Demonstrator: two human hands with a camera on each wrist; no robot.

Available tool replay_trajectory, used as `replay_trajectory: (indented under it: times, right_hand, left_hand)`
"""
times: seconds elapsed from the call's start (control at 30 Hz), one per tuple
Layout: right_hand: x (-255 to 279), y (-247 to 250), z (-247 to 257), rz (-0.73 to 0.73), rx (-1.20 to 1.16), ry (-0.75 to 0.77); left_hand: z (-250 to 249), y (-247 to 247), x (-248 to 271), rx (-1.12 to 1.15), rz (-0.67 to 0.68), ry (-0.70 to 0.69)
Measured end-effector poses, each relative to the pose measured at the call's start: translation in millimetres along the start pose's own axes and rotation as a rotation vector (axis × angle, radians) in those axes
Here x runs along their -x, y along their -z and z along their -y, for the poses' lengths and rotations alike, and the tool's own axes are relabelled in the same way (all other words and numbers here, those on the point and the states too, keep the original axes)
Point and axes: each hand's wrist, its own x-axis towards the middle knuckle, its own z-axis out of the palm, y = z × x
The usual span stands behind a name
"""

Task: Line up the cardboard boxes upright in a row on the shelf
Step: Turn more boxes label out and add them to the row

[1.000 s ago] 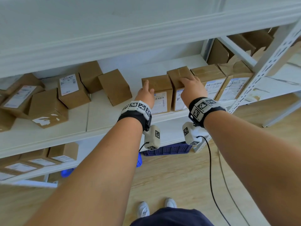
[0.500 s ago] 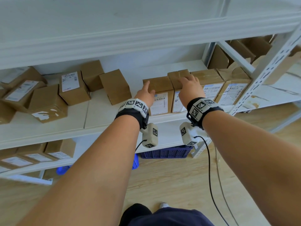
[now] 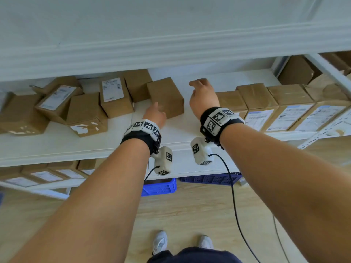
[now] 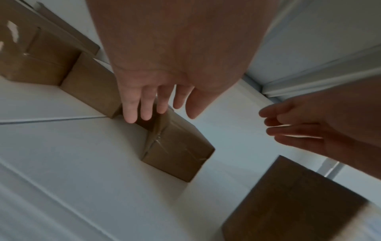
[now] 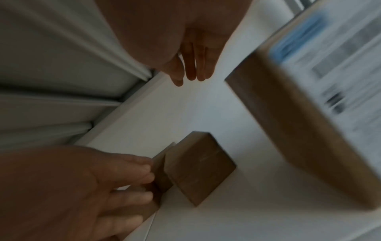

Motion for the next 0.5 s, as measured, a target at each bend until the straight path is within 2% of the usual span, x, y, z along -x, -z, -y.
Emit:
replay_trajectory:
  times: [0.1,0.27,0.43,0.5]
  right_hand:
    - [-9.4,-32.2,19.7,0.090,-0.033,-0.064]
    - [-27.7,-71.4,19.1,0.261,-0.066,-0.352]
    - [-33.2,-85.3,18.4,0.337,-0.136,-0.513]
    - [-30.2,-88.4,19.9,0.308,-0.179,-0.525]
  left_hand:
    - [22.3,12.3,-9.6,0.003,0.031,-0.009]
    - [47.5,19.8,-30.4,0.001,0.129,-0.004]
    - [44.2,20.5,-39.4,0.069,0.187,-0.048]
    - [45.5,18.2,-41.8,0.103,0.210,-0.041]
